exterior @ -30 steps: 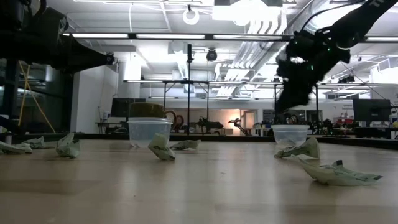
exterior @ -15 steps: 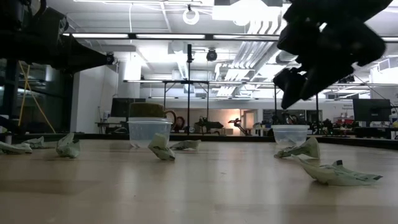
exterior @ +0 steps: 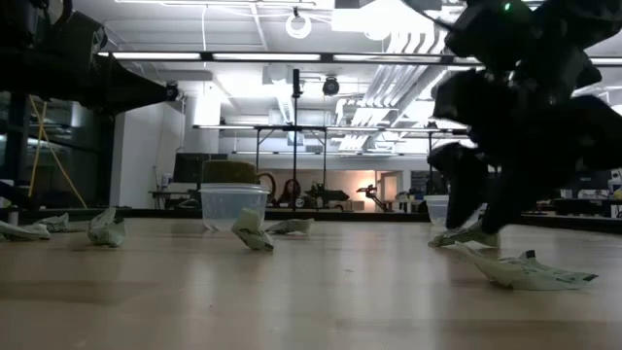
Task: Pick and place Stevia / Truvia into bins
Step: Put the white stevia packet into the right transparent container
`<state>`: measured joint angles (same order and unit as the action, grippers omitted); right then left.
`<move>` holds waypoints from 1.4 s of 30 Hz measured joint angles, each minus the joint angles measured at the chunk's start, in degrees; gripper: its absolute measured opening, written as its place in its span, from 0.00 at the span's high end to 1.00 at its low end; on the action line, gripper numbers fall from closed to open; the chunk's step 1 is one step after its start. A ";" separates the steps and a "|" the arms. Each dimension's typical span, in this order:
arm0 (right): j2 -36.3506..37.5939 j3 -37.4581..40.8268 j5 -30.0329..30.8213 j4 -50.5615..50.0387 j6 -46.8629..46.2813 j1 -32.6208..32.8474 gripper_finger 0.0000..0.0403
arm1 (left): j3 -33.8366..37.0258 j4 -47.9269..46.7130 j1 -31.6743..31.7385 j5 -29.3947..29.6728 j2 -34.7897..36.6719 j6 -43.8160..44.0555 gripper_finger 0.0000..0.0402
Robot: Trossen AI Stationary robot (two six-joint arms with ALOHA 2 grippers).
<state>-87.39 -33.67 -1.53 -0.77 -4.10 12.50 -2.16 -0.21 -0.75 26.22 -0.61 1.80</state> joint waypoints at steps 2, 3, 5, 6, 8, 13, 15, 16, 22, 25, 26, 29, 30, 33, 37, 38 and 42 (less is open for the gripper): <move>-1.33 0.00 -0.25 0.08 -1.36 -0.01 0.46 | -0.01 0.00 0.00 0.00 -0.01 0.00 0.64; -1.75 -0.03 -0.15 0.25 -1.53 0.02 0.47 | 0.01 0.00 0.00 0.00 0.01 0.00 0.64; -2.08 -0.07 0.00 0.35 -1.93 0.02 0.50 | 0.00 0.01 0.00 0.00 0.01 0.00 0.64; -2.16 -0.07 0.08 0.49 -1.94 -0.01 0.52 | 0.00 0.02 0.00 0.00 0.01 0.00 0.64; -2.15 -0.07 0.05 0.61 -1.92 -0.01 0.57 | -0.01 0.02 0.00 0.00 0.01 0.00 0.64; -2.21 -0.02 -1.79 1.18 -0.91 -0.01 0.77 | -0.01 0.03 0.00 0.01 0.00 0.00 0.64; -1.83 -0.02 -2.15 1.62 0.25 -0.12 0.87 | 0.00 0.04 0.00 0.01 -0.01 0.00 0.64; -1.34 0.00 -1.94 1.80 1.16 -0.25 0.93 | -0.01 0.04 0.00 0.00 0.00 0.00 0.64; 6.01 0.00 9.79 0.81 7.11 -2.42 0.95 | -0.01 0.04 0.00 0.00 0.00 0.00 0.64; 11.30 0.00 18.73 -2.19 8.96 -5.71 0.99 | -0.01 0.04 0.00 0.00 0.01 0.00 0.64; 13.10 0.00 22.05 -3.52 9.06 -7.23 0.99 | 0.01 0.04 0.00 0.00 -0.01 0.00 0.64; 17.84 0.00 28.09 -7.83 9.05 -13.43 0.98 | -0.01 0.04 0.00 0.00 0.01 0.00 0.64; 19.06 0.00 28.95 -9.31 8.68 -15.88 0.99 | -0.01 0.04 0.00 0.00 -0.01 0.00 0.64; 21.94 0.00 29.49 -13.51 5.80 -24.29 0.99 | -0.01 0.04 0.00 0.00 0.01 0.00 0.64; 22.90 0.00 26.51 -16.34 4.08 -35.04 0.99 | 0.00 0.03 0.00 0.00 0.01 0.00 0.64; 22.88 0.00 24.81 -16.42 4.09 -37.37 0.99 | -0.01 0.02 0.00 0.00 -0.01 0.00 0.64; 22.18 0.00 17.43 -17.27 2.66 -45.19 0.99 | -0.01 0.02 0.00 0.00 -0.01 0.00 0.64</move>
<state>-65.21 -33.67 15.90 -18.04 -1.44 -32.70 -2.17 -0.19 -0.75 26.22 -0.62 1.80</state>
